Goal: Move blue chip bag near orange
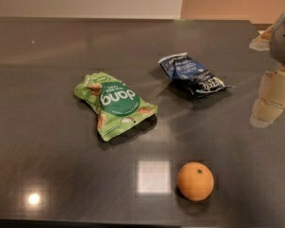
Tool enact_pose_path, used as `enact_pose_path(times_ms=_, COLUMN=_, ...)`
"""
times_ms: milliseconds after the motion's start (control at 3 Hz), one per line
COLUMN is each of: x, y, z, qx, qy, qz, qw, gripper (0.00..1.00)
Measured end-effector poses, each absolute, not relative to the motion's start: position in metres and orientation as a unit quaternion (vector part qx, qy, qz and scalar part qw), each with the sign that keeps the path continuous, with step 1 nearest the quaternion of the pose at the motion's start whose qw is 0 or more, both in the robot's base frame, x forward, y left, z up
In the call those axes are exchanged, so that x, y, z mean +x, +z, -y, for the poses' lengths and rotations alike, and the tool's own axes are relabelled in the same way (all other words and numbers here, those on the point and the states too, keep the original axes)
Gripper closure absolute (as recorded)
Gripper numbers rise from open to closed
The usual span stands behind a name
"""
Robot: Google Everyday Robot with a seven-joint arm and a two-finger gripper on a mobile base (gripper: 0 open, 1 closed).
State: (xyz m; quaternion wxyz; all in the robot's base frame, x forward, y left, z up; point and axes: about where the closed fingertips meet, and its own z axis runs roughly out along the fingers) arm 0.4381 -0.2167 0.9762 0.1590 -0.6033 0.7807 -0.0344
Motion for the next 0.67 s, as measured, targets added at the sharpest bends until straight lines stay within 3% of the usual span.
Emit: enact_pose_path(times_ms=667, x=0.4468, y=0.9742, z=0.2141, qx=-0.598, qy=-0.027, qz=-0.784, qw=0.164, gripper=0.00)
